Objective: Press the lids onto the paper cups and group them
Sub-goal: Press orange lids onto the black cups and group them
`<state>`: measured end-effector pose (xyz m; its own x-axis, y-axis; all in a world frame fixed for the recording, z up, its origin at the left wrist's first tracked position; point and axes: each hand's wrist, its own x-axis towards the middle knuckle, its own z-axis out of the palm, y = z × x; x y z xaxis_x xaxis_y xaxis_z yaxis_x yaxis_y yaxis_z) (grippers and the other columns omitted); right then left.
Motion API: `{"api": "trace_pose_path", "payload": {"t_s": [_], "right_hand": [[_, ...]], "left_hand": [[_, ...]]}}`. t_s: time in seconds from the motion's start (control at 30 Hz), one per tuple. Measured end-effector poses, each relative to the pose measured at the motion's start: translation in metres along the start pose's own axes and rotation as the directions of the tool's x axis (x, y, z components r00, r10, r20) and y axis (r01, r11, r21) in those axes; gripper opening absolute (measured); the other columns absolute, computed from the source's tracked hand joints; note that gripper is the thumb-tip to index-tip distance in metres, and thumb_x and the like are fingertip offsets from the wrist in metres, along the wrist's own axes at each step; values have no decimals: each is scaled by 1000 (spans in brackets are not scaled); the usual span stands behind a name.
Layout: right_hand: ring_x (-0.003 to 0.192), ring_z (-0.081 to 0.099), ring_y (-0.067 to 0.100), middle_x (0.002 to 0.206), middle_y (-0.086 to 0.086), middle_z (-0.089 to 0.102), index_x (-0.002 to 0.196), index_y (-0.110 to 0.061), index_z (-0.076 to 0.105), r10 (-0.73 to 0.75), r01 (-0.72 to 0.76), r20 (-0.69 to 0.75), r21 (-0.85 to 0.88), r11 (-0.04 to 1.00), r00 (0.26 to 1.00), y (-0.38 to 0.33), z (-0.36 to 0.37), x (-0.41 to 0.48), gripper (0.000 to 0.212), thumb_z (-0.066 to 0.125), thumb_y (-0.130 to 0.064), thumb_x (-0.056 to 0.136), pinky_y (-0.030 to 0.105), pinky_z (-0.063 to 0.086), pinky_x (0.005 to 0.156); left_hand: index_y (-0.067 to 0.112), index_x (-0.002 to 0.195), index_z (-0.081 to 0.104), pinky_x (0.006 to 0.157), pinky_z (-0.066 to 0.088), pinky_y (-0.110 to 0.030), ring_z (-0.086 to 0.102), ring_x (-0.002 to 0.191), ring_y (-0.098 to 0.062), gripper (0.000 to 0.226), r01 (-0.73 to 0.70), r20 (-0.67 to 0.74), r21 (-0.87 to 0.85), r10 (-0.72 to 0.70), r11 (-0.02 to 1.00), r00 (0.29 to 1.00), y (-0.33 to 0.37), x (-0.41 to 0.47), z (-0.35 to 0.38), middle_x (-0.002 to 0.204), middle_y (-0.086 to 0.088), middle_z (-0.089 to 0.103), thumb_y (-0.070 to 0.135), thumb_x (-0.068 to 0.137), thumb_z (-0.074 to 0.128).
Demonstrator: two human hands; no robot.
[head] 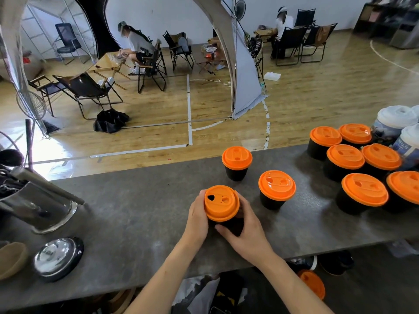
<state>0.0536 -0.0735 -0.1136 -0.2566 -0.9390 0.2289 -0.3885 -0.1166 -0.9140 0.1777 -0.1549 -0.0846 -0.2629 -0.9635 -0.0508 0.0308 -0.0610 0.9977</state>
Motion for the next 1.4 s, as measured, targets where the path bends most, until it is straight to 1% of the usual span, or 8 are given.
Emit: {"api": "trace_pose_path", "payload": {"t_s": [0.13,0.3,0.43,0.8,0.97,1.17,1.27,1.4], "right_hand": [[129,54,-1,136,-24,56,139,-42,44,17,-17,13,-3,1000,1000,-3,1,-1,84,90,-56,70,11,43,102],[124,56,5,127,-15,52,133,-34,53,-10,10,4,-10,1000,1000,-5,-3,1,66,87,-50,78,14,44,101],[132,53,2,139,-18,54,146,-27,46,-6,6,-11,2,1000,1000,-2,-2,0,81,89,-39,79,14,42,106],[135,51,0,140,-24,57,141,-47,45,21,-21,22,-7,1000,1000,-1,-2,1,74,85,-51,79,24,42,112],[139,47,-1,147,-26,51,149,-43,38,10,-10,28,-29,1000,1000,-1,1,0,93,89,-57,73,22,41,112],[127,57,3,130,-23,58,134,-48,47,1,-1,-6,-13,1000,1000,-4,-1,-1,72,88,-53,76,17,45,103],[135,51,0,141,-23,56,145,-45,43,18,-18,22,11,1000,1000,-3,-2,0,82,89,-48,76,19,41,110],[136,50,-3,144,-26,53,146,-43,39,25,-25,15,15,1000,1000,-3,-1,0,88,90,-46,75,11,38,108]], "left_hand": [[18,102,72,81,49,-11,70,95,-5,49,-73,-17,11,73,997,997,-6,-14,4,97,7,77,40,105,28],[24,98,80,78,47,-5,70,94,2,48,23,66,-10,-23,1000,998,3,0,2,97,9,79,41,105,35],[41,69,77,68,45,-3,67,75,9,59,50,22,-4,-50,999,998,0,2,2,76,17,75,40,108,33],[21,108,81,98,46,-22,70,110,-13,57,85,106,10,-86,996,991,5,0,0,112,-2,78,54,100,35],[34,85,82,74,47,-4,71,87,4,52,62,24,-2,-62,998,998,4,-3,1,91,13,79,41,108,36],[14,101,74,80,50,-10,71,90,-2,52,17,49,-31,-15,999,999,-2,-9,6,91,6,78,49,96,36],[13,126,71,89,49,-10,70,112,-10,60,51,157,-30,-45,998,987,3,-1,0,115,1,78,49,99,31],[28,109,81,83,47,-6,70,107,-4,55,52,109,-26,-49,998,993,5,0,-1,113,5,78,50,98,32]]}}
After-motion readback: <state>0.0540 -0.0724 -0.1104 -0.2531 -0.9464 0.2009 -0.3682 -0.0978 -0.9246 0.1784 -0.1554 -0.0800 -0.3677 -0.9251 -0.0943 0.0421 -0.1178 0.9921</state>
